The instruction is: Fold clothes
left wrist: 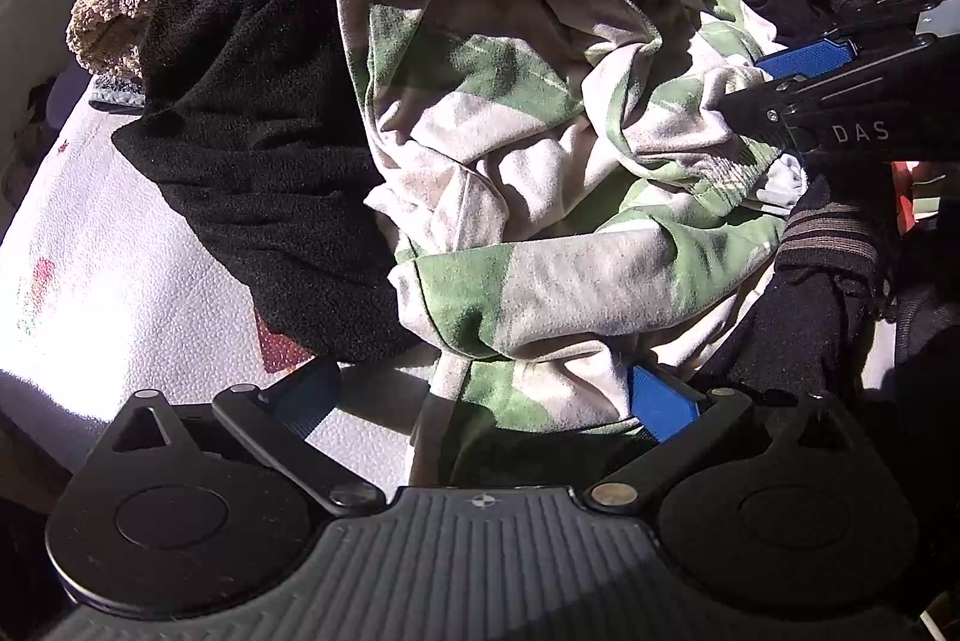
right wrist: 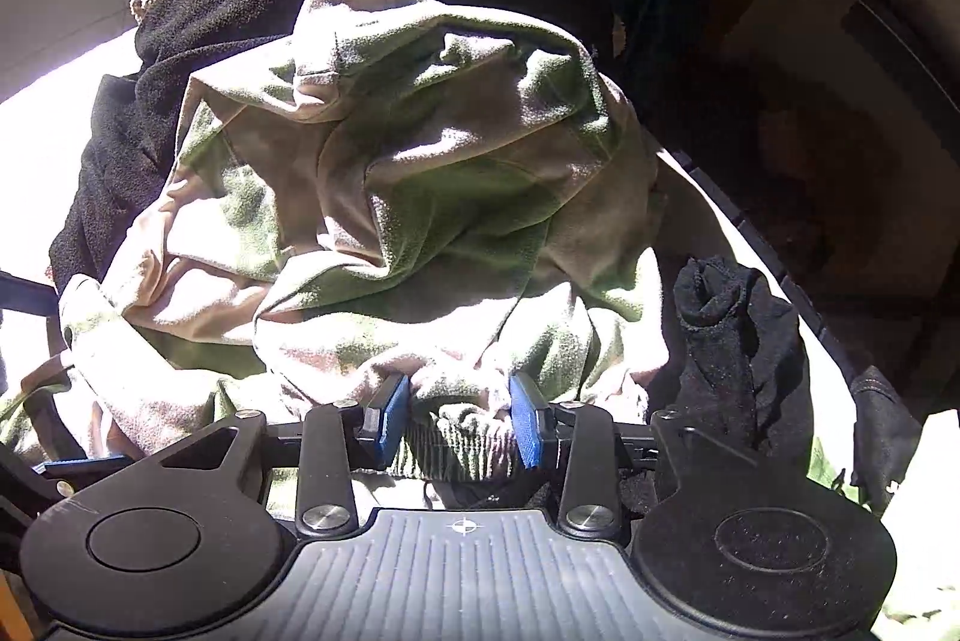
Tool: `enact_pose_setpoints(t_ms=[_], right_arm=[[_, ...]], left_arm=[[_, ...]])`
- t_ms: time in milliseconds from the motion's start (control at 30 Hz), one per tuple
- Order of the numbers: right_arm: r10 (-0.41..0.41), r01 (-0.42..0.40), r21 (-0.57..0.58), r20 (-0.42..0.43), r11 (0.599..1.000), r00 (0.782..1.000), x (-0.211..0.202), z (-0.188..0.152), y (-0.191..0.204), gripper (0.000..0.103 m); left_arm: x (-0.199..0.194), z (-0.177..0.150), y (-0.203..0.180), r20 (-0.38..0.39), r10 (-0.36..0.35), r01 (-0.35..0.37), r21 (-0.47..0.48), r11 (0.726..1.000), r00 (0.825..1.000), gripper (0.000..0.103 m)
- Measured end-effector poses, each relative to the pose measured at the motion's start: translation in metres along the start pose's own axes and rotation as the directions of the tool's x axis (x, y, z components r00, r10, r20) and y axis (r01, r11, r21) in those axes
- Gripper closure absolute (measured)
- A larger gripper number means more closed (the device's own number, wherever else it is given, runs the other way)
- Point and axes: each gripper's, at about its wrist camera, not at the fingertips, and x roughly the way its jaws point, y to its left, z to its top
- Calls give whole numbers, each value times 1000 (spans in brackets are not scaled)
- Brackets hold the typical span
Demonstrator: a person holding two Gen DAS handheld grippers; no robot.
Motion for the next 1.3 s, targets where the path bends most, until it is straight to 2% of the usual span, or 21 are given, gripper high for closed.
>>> enact_pose_setpoints(t_ms=[100,267,367,500,567,800,867,933,1000,1033,1067,1200,1300], right_arm=[[34,-34,55,12,998,999,-15,-3,-11,100],[15,-34,226,86,973,996,-59,-12,-47,101],[-32,-7,321,116,947,993,-88,-23,-72,101],[-118,51,444,125,895,985,-131,-47,-106,101],[-165,94,498,102,862,981,-147,-65,-121,101],[-225,213,638,-64,740,972,-160,-129,-155,101],[-198,211,627,-92,749,976,-153,-136,-154,100],[-234,252,523,-102,814,967,-149,-126,-137,98],[-277,290,410,-92,865,956,-148,-115,-121,81],[-301,308,354,-76,883,951,-148,-110,-113,68],[-309,307,319,-46,896,950,-150,-108,-106,61],[-292,278,193,52,941,955,-155,-100,-81,44],[-272,267,67,85,961,958,-146,-99,-60,43]], left_arm=[[1,3,-1,-11,-1,1,-3,1000,1000,0],[-1,8,9,-47,-55,54,-23,998,997,0],[-3,9,15,-63,-86,84,-23,996,994,0],[-6,12,21,-86,-86,82,-50,995,993,0],[-10,12,23,-72,-76,72,-61,996,995,0],[-18,11,15,-49,-56,54,-44,998,997,0],[-17,10,8,-59,-50,48,-36,998,997,0],[-15,9,0,-73,-41,39,-35,999,996,0],[-13,9,-7,-88,-32,29,-34,999,996,0],[-12,8,-10,-97,-29,26,-36,999,995,0],[-11,7,-12,-107,-27,23,-38,999,994,0],[-11,-3,-25,-115,-14,10,-28,1000,993,0],[-12,-6,-30,-114,-2,-1,-27,1000,993,0]])
